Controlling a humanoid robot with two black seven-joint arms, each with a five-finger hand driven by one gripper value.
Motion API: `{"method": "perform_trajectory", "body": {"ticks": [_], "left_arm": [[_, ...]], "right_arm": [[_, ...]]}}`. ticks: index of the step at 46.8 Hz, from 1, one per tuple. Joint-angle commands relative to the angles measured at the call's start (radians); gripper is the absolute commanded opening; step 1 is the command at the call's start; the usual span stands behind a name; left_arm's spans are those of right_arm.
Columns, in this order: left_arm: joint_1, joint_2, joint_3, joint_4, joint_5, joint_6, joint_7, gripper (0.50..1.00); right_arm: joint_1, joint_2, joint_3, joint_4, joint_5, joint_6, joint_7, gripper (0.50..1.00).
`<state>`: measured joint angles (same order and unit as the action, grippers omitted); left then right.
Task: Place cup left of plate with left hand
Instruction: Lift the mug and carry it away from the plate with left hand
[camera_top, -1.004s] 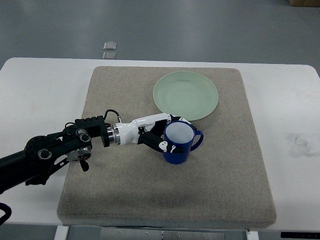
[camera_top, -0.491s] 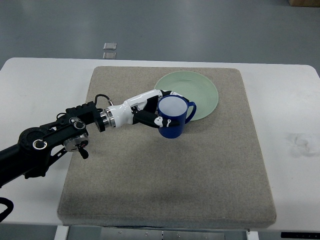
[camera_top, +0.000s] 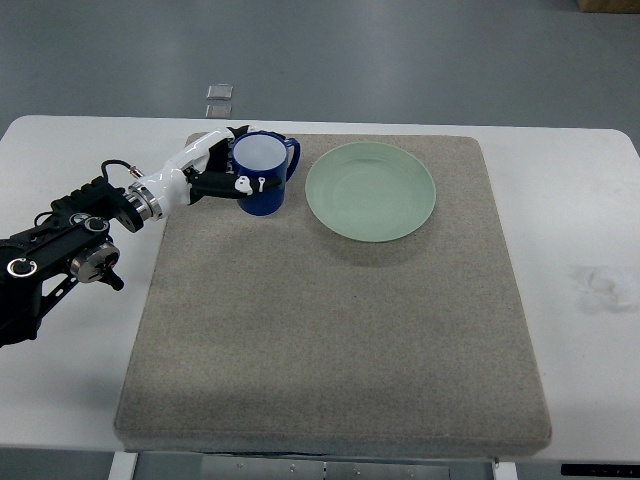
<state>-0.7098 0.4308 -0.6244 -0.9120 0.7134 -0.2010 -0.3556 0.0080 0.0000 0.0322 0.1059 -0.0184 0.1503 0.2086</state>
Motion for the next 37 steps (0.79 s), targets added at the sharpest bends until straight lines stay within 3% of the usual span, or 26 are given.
{"method": "perform_trajectory", "body": {"ticks": [1,21,37], "left_arm": [[0.003,0.002,-0.012,0.042,-0.011,-0.008,0.000,0.602],[0.012,-0.012,-0.031,0.114,-0.091,0.017,-0.002,0.602],[0.021,-0.014,-0.043,0.121,-0.098,0.054,-0.049,0.606]], "right_arm": [[0.000,0.000,0.000,0.000,0.000,0.000,0.000,0.932],[0.000,0.000,0.000,0.000,0.000,0.000,0.000,0.932],[0.000,0.000,0.000,0.000,0.000,0.000,0.000,0.932]]}}
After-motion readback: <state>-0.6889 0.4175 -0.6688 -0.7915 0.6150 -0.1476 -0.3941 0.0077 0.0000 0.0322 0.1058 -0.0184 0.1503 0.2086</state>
